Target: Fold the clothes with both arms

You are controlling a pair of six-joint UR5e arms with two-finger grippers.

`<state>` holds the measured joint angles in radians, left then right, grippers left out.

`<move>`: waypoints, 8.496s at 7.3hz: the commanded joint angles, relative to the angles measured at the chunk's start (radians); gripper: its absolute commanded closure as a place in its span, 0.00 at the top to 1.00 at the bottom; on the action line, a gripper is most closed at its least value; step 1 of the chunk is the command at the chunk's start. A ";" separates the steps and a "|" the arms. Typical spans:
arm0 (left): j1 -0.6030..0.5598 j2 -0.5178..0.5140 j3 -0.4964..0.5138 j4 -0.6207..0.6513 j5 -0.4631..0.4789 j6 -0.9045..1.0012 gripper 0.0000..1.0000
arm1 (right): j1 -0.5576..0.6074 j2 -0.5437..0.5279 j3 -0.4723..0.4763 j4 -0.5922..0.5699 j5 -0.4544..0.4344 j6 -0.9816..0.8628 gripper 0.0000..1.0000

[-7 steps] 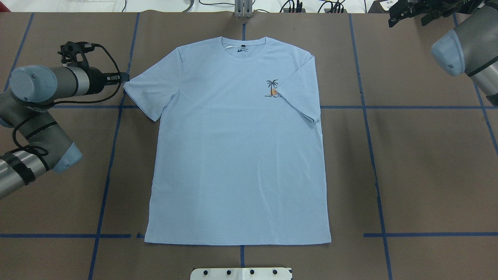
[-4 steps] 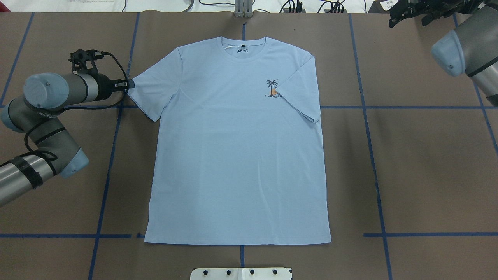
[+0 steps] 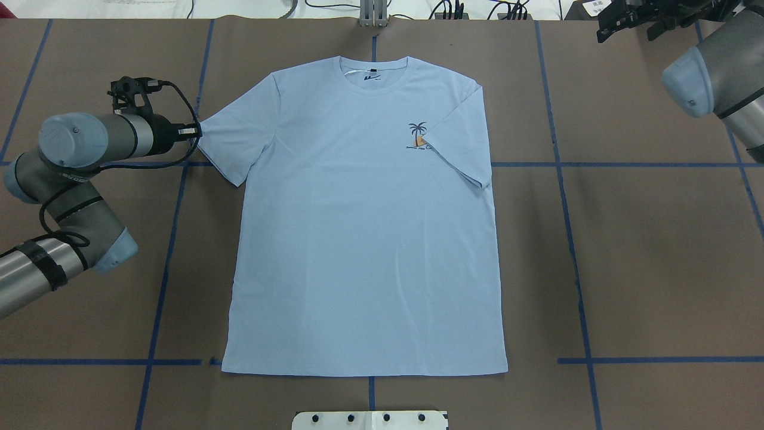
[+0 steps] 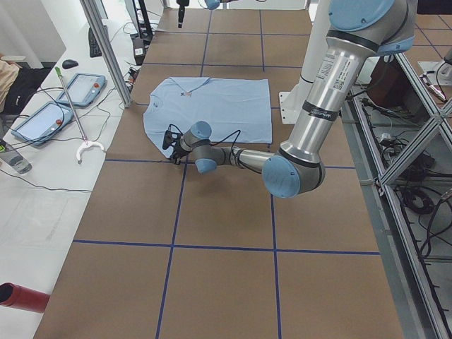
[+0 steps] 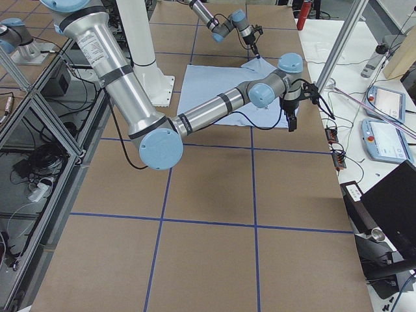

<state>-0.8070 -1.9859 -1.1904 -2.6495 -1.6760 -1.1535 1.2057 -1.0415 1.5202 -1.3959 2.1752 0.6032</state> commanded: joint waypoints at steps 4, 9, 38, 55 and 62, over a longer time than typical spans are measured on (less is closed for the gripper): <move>0.058 -0.106 -0.176 0.384 0.086 -0.075 0.00 | -0.002 -0.002 0.002 0.000 -0.002 0.010 1.00; 0.166 -0.312 -0.157 0.657 0.121 -0.200 0.00 | -0.002 -0.006 0.000 0.000 -0.002 0.012 1.00; 0.761 0.415 -0.907 0.651 0.254 -0.554 0.43 | -1.140 -0.552 0.801 0.000 -0.922 1.162 0.90; 0.747 0.391 -0.916 0.651 0.251 -0.545 0.00 | -1.221 -0.545 0.712 -0.011 -1.050 1.345 0.67; 0.746 0.361 -0.928 0.651 0.248 -0.549 0.00 | -1.304 -0.484 0.592 -0.015 -1.112 1.494 0.60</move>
<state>-0.0613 -1.6247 -2.1185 -1.9988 -1.4281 -1.7014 -0.0943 -1.5487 2.1343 -1.4112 1.0633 2.0897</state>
